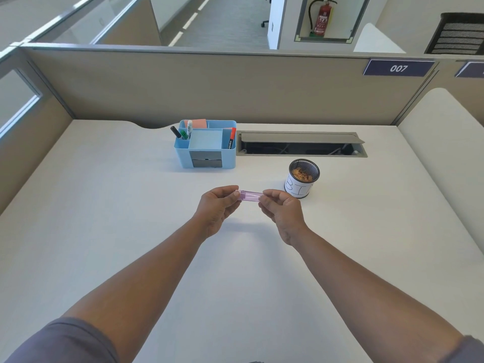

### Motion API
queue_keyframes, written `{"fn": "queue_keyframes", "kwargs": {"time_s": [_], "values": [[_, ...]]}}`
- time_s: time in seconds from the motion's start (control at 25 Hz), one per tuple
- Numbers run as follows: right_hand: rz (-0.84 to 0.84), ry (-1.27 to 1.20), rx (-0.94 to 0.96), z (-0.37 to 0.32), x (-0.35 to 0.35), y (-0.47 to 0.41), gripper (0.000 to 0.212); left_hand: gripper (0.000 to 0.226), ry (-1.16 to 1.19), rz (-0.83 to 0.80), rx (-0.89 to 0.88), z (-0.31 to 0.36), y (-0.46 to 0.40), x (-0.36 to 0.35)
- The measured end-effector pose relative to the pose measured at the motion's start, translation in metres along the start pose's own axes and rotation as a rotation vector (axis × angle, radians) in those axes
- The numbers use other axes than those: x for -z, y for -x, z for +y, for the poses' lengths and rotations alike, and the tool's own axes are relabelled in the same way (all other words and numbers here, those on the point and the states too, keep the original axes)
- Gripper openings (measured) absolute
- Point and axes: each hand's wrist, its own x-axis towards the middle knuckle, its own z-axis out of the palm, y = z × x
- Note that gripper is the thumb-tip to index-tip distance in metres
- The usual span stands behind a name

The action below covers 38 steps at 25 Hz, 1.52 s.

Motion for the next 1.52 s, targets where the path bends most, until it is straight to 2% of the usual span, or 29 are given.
{"fn": "queue_keyframes", "kwargs": {"time_s": [0.44, 0.84, 0.96, 1.08, 1.4, 1.48, 1.52], "values": [[-0.006, 0.032, -0.07, -0.003, 0.003, -0.002, 0.004, 0.022, -0.069, -0.033, -0.007, 0.0, -0.001, 0.004], [-0.044, 0.072, -0.094, 0.0, 0.002, -0.001, 0.015, 0.02, -0.159, -0.029, -0.043, -0.003, 0.0, 0.002], [-0.056, 0.118, -0.092, -0.002, 0.002, -0.004, 0.012, 0.019, -0.172, -0.027, -0.067, -0.004, 0.0, 0.002], [-0.101, 0.248, -0.067, -0.004, 0.003, -0.009, 0.002, 0.017, -0.169, -0.014, -0.078, -0.006, -0.001, 0.004], [-0.181, 0.898, 0.145, -0.007, -0.008, -0.026, 0.01, 0.016, -0.155, 0.018, -0.073, -0.009, -0.015, 0.017], [-0.137, 0.944, 0.154, -0.007, -0.012, -0.033, 0.008, 0.023, -0.396, 0.071, -0.111, -0.011, -0.02, 0.021], [-0.11, 0.954, 0.156, -0.007, -0.016, -0.038, 0.008, 0.031, -0.638, 0.105, -0.16, -0.013, -0.024, 0.026]]}}
